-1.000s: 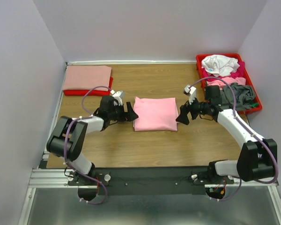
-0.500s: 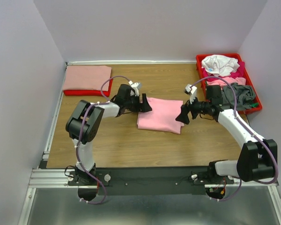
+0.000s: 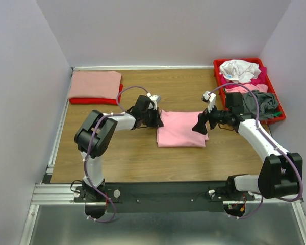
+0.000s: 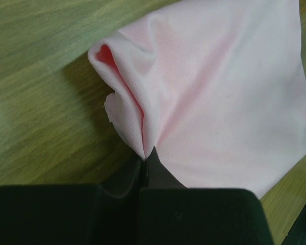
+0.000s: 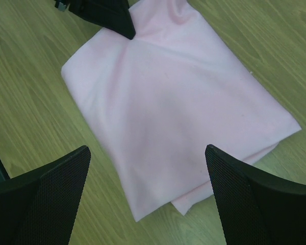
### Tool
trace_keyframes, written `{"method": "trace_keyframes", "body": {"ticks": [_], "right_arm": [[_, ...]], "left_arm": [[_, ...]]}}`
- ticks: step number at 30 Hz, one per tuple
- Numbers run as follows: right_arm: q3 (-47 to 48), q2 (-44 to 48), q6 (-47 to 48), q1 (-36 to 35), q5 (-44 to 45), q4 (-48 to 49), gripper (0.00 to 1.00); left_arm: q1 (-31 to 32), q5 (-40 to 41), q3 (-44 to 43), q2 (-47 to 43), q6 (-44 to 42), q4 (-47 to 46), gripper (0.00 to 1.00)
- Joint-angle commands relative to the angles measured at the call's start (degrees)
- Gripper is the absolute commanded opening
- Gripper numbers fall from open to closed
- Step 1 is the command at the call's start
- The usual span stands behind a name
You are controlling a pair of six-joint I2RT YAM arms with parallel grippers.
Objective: Fold and stack the t-shirts
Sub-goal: Neatly place the folded tshirt to the corner
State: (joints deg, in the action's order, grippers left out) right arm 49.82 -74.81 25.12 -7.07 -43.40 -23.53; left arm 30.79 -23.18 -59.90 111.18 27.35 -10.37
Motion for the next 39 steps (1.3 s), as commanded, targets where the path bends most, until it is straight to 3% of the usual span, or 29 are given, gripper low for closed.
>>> {"method": "trace_keyframes", "body": {"ticks": [1, 6, 12, 21, 39], "right_arm": [[-0.61, 1.15, 0.63, 0.83, -0.99, 0.77, 1.0], [-0.61, 1.07, 0.45, 1.18, -1.07, 0.77, 1.0], [-0.43, 0.98, 0.36, 1.36, -0.55, 0.68, 1.0], [-0.34, 1.42, 0.28, 1.53, -0.46, 0.68, 1.0], [0.1, 2.21, -0.34, 1.71, -1.78, 0.15, 1.0]], "left_arm": [[0.77, 6.71, 2.33, -5.34, -3.97, 8.17, 0.0], [0.5, 21.31, 0.4, -17.98, -8.53, 13.7, 0.0], [-0.46, 36.6, -3.29, -24.16, -14.86, 18.54, 0.0], [-3.89, 45.67, -11.54, -20.39, -19.27, 24.43, 0.0], [-11.97, 56.22, -33.69, -2.03, -34.21, 29.62, 0.0]]}}
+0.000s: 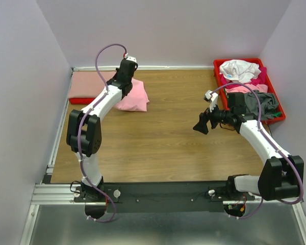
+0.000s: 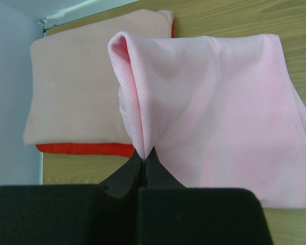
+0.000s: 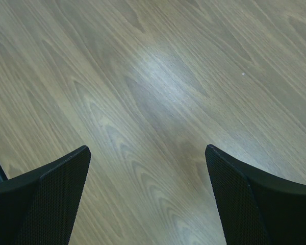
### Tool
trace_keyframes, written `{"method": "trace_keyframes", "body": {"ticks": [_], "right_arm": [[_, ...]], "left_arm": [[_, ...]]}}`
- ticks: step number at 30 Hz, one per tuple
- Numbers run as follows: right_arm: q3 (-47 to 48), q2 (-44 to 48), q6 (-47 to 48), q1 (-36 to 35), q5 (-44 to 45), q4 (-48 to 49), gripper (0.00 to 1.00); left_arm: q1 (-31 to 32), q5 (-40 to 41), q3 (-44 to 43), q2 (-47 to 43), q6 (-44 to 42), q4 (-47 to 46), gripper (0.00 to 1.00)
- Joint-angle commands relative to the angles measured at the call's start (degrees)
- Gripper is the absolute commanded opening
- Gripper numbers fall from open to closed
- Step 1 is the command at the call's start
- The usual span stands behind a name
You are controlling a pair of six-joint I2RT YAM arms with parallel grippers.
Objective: Fold and stack the t-shirts
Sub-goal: Neatly place the folded tshirt to the corner
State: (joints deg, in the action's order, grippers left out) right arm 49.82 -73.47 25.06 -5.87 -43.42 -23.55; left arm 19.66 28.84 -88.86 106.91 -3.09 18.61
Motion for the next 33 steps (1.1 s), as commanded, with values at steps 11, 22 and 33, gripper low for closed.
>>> {"method": "trace_keyframes", "body": {"ticks": [11, 22, 33], "right_arm": [[0.54, 0.87, -0.45, 0.42, -2.99, -0.18, 1.0], [0.27, 0.09, -0.54, 0.51, -3.6, -0.44, 1.0], [0.36, -0.36, -0.45, 0.51, -3.6, -0.44, 1.0]], "left_arm": [[-2.34, 9.92, -12.04, 5.85, -8.77, 1.52, 0.0], [-3.14, 13.44, -14.76, 6.03, -14.48, -0.5, 0.0], [-3.22, 13.44, -16.96, 4.36, -16.95, -2.0, 0.0]]}}
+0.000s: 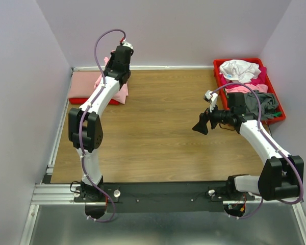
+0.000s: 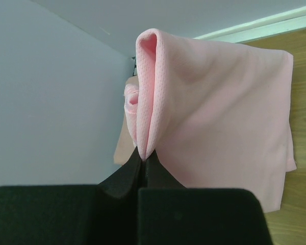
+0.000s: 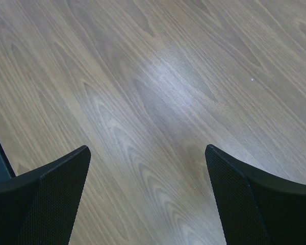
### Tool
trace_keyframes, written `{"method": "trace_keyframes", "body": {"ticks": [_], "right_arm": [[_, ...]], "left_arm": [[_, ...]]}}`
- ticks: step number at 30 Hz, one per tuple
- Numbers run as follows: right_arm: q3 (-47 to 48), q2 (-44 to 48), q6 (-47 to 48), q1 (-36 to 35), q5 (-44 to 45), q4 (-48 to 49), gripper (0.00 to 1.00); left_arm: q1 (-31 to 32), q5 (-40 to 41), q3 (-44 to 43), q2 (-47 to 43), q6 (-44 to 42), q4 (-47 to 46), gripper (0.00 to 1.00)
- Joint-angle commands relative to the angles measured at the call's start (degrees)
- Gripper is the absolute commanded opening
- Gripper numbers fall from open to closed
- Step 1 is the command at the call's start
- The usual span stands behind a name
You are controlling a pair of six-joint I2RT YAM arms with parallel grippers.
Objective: Fold and stack the t-shirts
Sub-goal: Neatly place the folded tshirt to the corner
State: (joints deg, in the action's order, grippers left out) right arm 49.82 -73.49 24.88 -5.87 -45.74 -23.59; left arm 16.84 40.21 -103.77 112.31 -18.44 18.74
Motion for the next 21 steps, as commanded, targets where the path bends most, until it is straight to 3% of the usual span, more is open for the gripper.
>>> {"method": "trace_keyframes", "body": {"ticks": [1, 21], "right_arm": [[0.36, -0.33, -0.27, 0.42, -1.2, -0.4, 1.0], [0.36, -0.33, -0.19, 0.42, -1.37, -0.49, 1.0]], "left_arm": [[-0.41, 2.24, -2.05, -1.13, -1.78, -2.22, 0.0], [-0.49, 2.86, -0.83, -5.7, -2.48, -2.57, 0.0]]}}
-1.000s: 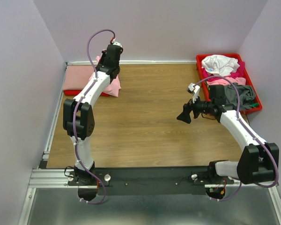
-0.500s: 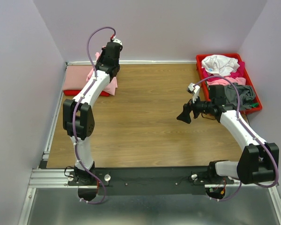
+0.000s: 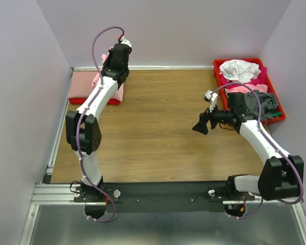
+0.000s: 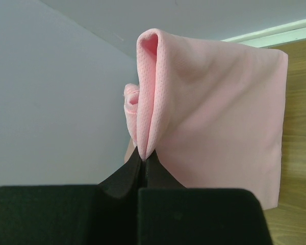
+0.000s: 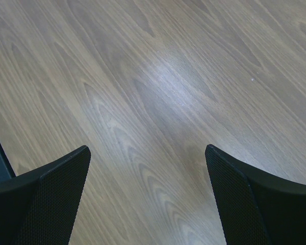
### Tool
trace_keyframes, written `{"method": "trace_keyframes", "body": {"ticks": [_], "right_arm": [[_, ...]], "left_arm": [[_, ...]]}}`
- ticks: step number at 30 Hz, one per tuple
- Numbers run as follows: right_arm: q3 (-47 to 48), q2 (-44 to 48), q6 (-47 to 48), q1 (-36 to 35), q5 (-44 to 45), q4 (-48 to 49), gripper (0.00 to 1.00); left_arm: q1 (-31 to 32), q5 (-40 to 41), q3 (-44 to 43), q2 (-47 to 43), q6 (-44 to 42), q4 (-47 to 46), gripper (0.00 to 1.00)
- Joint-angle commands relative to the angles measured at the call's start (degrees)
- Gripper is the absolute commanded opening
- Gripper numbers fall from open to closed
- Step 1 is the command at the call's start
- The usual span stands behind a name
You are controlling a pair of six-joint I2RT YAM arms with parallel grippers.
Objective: Fold and stack the t-shirts
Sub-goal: Neatly place the folded tshirt to the corner
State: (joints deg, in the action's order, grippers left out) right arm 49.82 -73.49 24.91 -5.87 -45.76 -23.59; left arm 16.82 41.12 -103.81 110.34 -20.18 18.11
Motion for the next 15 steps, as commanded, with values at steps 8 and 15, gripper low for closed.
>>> {"method": "trace_keyframes", "body": {"ticks": [8, 15], "right_arm": [[0.36, -0.07, -0.21, 0.42, -1.44, -0.49, 1.0], [0.36, -0.25, -0.3, 0.51, -1.79, -0.58, 1.0]], "left_arm": [[-1.17, 2.38, -0.08, -3.47, -1.52, -3.08, 0.0], [-3.37, 1.5, -2.18, 0.12, -1.09, -3.26, 0.0]]}}
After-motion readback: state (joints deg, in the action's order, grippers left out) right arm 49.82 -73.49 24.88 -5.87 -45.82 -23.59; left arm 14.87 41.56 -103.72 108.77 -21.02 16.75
